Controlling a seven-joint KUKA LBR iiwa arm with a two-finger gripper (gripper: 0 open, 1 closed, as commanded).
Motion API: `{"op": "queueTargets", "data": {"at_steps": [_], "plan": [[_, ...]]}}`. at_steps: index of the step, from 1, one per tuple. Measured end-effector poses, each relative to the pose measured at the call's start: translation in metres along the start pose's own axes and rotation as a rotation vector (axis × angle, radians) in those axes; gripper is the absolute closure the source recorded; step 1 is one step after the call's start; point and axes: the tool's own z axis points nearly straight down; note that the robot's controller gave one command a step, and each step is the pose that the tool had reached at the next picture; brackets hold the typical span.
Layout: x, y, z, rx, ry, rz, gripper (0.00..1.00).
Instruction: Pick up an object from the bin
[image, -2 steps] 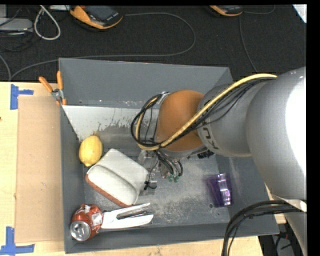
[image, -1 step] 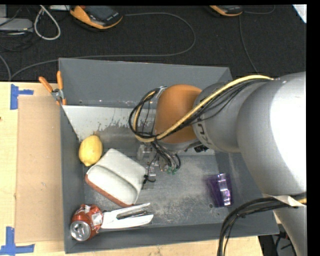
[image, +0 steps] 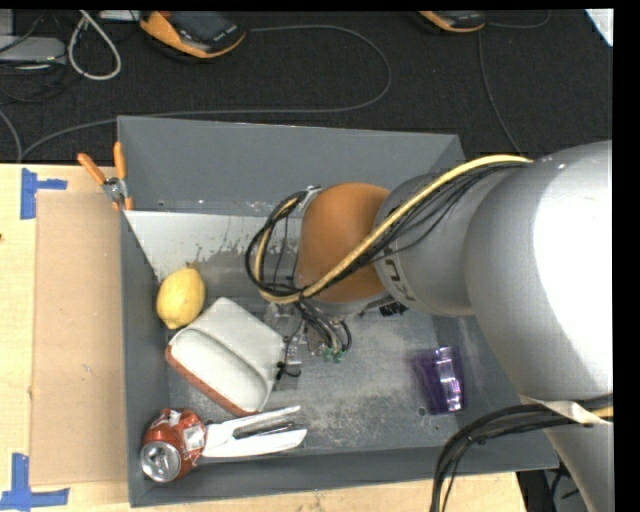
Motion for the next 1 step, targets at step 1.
{"op": "queueTargets", "data": {"at_steps": [1], "plan": [[0.0037, -0.0107, -0.0002, 0.017, 0.006, 0.320, 1.00]]}}
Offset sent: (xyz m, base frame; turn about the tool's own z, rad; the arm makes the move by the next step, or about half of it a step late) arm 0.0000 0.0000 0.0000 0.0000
